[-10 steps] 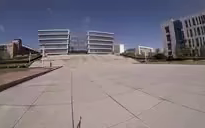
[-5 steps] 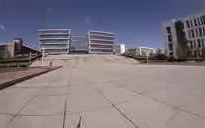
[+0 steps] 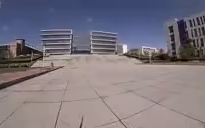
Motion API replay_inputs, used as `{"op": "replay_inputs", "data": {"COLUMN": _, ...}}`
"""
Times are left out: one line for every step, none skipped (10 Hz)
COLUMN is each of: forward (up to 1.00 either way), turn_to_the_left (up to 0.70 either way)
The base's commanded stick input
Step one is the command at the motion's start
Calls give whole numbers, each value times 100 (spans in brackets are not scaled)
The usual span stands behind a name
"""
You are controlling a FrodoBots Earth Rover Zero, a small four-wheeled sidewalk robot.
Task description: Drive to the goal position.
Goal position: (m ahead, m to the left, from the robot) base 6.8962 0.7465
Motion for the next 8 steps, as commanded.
{"op": "replay_inputs", "data": {"forward": 70, "turn_to_the_left": 0}}
{"op": "replay_inputs", "data": {"forward": 70, "turn_to_the_left": 0}}
{"op": "replay_inputs", "data": {"forward": 70, "turn_to_the_left": 0}}
{"op": "replay_inputs", "data": {"forward": 70, "turn_to_the_left": 0}}
{"op": "replay_inputs", "data": {"forward": 70, "turn_to_the_left": 0}}
{"op": "replay_inputs", "data": {"forward": 70, "turn_to_the_left": 0}}
{"op": "replay_inputs", "data": {"forward": 70, "turn_to_the_left": 0}}
{"op": "replay_inputs", "data": {"forward": 70, "turn_to_the_left": 0}}
